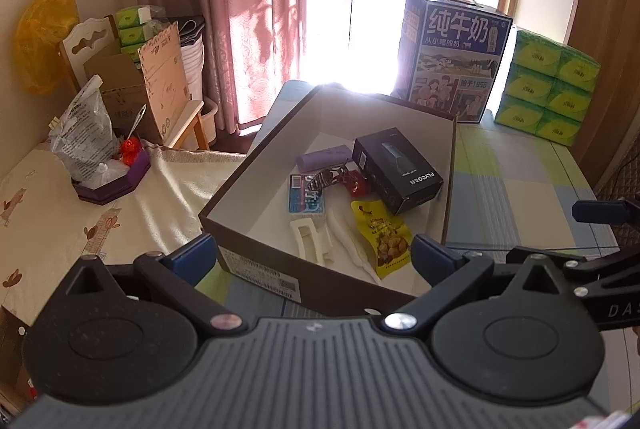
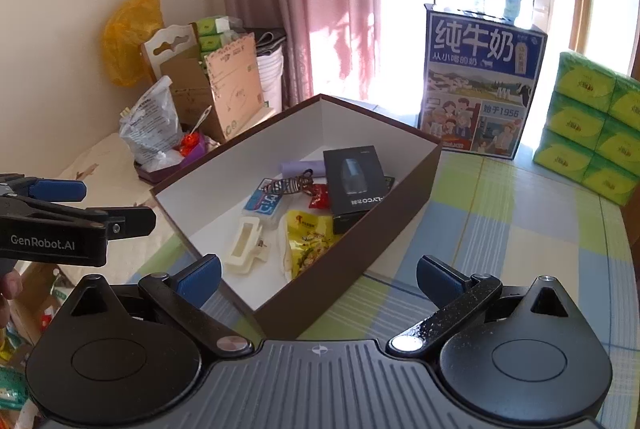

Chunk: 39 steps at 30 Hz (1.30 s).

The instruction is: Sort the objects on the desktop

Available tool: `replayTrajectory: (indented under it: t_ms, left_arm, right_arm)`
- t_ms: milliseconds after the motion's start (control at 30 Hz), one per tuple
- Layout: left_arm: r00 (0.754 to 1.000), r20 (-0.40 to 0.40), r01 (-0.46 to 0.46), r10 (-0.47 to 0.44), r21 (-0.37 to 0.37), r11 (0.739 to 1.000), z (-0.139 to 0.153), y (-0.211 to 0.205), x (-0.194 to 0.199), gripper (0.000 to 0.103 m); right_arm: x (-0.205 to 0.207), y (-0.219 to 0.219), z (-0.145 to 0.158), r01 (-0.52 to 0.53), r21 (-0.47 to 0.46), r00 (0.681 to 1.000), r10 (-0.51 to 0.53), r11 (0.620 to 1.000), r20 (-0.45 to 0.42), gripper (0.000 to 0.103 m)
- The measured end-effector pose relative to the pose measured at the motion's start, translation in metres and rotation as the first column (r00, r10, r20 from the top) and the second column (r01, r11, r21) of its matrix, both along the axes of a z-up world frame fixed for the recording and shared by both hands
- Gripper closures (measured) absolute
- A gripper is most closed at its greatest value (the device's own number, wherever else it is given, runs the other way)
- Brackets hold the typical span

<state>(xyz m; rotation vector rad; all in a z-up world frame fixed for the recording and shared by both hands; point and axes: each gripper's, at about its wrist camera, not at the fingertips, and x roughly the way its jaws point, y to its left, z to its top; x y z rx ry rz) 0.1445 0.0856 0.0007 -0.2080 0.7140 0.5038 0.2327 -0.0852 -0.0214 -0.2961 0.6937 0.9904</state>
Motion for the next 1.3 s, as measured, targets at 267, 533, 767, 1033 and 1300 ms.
replayTrajectory:
  t_ms: [267,533,767,1033,1300]
  left_arm:
    - [1.000,-0.002,-0.011,0.011,0.016,1.000,0.009,-0.030,-0.016,0.001]
    - [1.000,0.001,-0.031,0.031,0.027,0.999,0.015,-0.058,-0.027,0.001]
    - [0.999,-0.009,-0.048,0.048,0.016,0.999,0.017,-0.077,-0.031,0.001]
    - [0.998,-0.012,-0.057,0.057,0.014,0.998,0.019,-0.098,-0.032,0.001]
    - [0.997,-0.027,-0.073,0.074,0.017,0.997,0.019,-0.116,-0.035,0.001]
  right_arm:
    - [-0.012,-0.026,0.003,-0.029,-0.003,1.000,0.029,1.000,0.005,0.002]
    - [-0.019,-0.053,0.007,-0.054,-0.009,0.998,0.054,0.998,0.022,0.002]
    - [-0.020,-0.070,0.008,-0.061,-0.023,0.998,0.061,0.998,0.012,0.002]
    - [-0.021,-0.085,0.012,-0.083,-0.026,0.996,0.084,0.996,0.016,0.002]
    - [-0.021,-0.098,0.009,-0.100,-0.030,0.995,0.101,0.994,0.008,0.002]
